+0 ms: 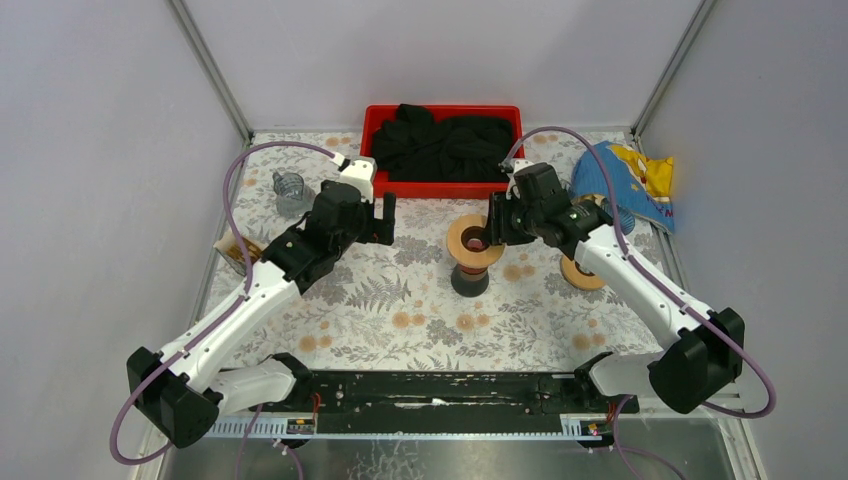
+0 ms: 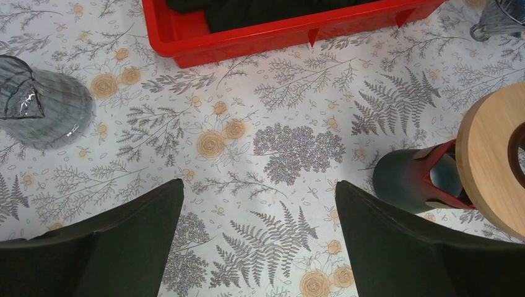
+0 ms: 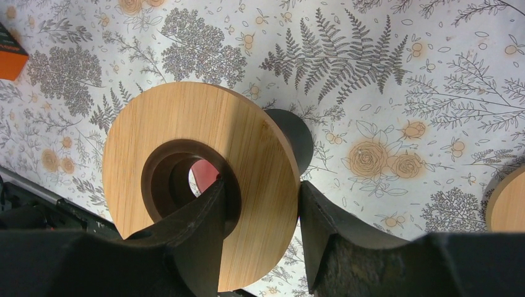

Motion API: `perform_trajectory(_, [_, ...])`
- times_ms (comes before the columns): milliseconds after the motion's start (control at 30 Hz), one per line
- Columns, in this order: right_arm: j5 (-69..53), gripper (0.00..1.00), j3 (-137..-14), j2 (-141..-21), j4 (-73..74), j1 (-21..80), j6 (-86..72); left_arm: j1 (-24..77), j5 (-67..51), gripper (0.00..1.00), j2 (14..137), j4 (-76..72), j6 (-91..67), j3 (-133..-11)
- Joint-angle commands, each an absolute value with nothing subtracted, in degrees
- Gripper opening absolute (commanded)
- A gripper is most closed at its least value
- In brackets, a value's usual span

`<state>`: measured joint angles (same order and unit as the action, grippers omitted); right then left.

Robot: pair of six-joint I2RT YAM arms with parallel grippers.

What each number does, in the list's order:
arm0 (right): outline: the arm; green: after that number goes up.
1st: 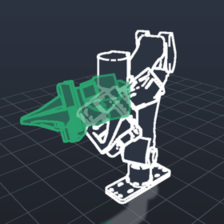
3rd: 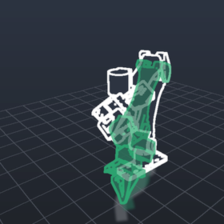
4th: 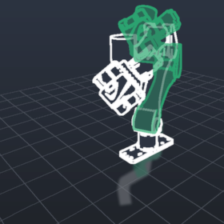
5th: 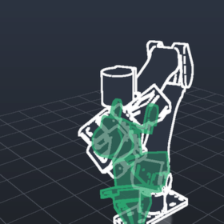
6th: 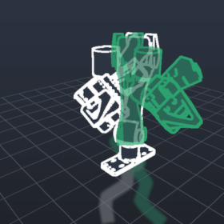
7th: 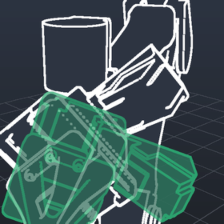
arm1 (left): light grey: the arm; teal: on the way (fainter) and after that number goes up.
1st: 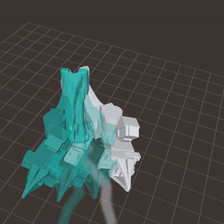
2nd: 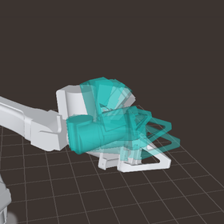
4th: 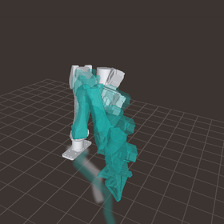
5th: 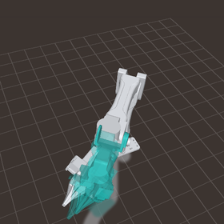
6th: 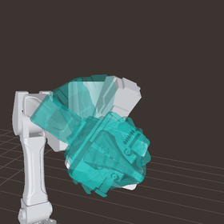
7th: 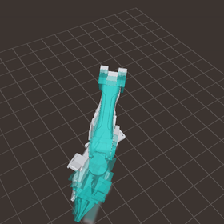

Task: Place the coffee filter in the dripper
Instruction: Place the dripper holder onto the coffee server.

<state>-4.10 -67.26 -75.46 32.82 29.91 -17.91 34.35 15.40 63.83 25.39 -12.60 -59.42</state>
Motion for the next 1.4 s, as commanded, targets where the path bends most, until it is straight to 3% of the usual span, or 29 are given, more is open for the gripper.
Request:
perform_trajectory(0, [-3.6, 0.39, -67.6, -73.9, 31.4, 30.9, -17.5, 34.1, 15.5, 1.0, 64.1, 23.5, -13.4, -60.4])
perform_trajectory(967, [-2.1, 0.45, -59.4, -75.7, 22.4, 31.6, -18.4, 34.0, 15.3, 1.0, 64.2, 23.5, -13.4, -60.2])
perform_trajectory(1367, [-2.2, 0.64, -59.0, -75.0, 21.9, 31.6, -18.1, 34.0, 15.1, 1.0, 64.0, 23.5, -13.3, -60.4])
